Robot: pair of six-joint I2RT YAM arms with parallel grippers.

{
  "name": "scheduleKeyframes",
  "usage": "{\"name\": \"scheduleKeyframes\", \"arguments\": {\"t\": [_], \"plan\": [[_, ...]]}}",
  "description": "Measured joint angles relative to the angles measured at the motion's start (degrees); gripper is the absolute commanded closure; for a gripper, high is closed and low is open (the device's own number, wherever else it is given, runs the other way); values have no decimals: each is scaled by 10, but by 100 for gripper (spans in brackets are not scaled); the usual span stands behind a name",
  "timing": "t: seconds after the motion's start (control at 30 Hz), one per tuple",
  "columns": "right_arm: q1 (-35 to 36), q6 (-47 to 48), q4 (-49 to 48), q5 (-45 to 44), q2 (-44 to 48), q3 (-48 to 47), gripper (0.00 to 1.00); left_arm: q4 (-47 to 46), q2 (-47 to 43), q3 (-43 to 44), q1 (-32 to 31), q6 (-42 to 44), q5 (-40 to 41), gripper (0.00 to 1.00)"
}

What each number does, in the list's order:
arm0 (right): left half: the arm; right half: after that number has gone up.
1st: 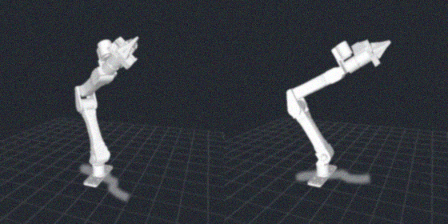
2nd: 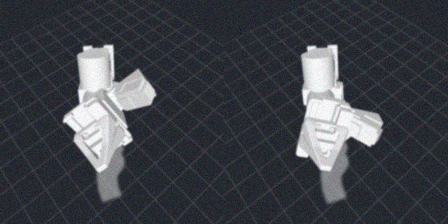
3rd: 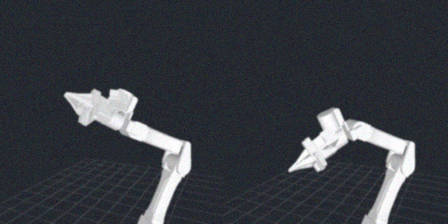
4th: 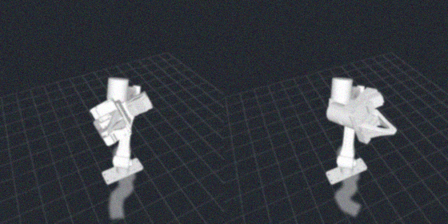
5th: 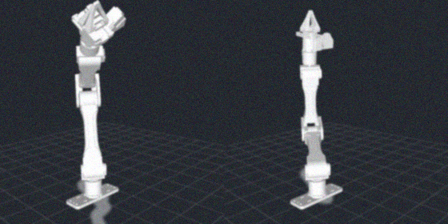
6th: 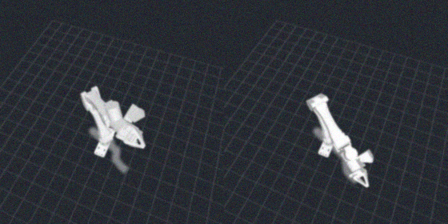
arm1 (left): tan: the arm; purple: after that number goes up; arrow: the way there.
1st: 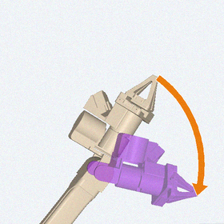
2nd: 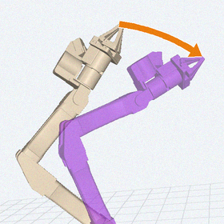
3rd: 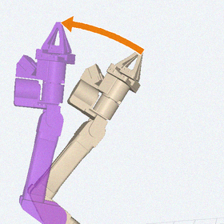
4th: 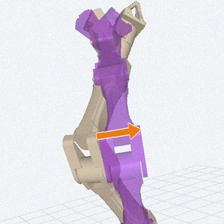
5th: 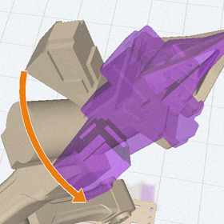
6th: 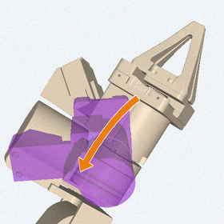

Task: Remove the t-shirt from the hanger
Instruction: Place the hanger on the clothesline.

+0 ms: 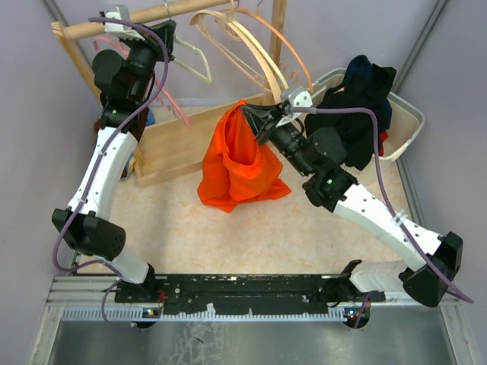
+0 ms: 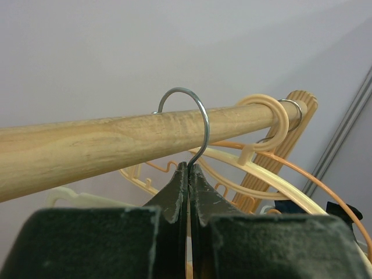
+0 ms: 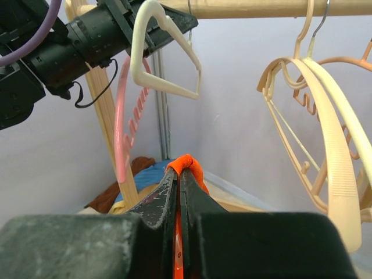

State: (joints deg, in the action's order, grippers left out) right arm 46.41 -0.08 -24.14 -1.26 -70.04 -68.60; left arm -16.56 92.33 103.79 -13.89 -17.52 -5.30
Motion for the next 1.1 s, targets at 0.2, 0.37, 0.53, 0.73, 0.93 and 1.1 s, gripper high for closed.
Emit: {"name": "scheduleKeyframes", "arguments": {"t": [0.2, 0.37, 0.53, 0.73, 0.93, 1.1], "plan": [[1, 3, 11, -5, 18, 0, 100, 10, 0, -2, 0, 0, 8, 88], [1, 20, 47, -27, 37, -13, 100, 28, 0, -5, 0, 0, 11, 62], [1, 57, 80, -70, 37, -65, 100, 37, -11, -27, 0, 0, 13, 33], [-5, 94, 124, -127, 37, -150, 100, 63, -42, -50, 0, 0, -2, 19], [-35, 117, 140, -176, 37, -214, 100, 68, -115, -95, 0, 0, -40, 16], [-68, 136, 155, -205, 28, -243, 100, 67, -174, -119, 0, 0, -60, 16]]}}
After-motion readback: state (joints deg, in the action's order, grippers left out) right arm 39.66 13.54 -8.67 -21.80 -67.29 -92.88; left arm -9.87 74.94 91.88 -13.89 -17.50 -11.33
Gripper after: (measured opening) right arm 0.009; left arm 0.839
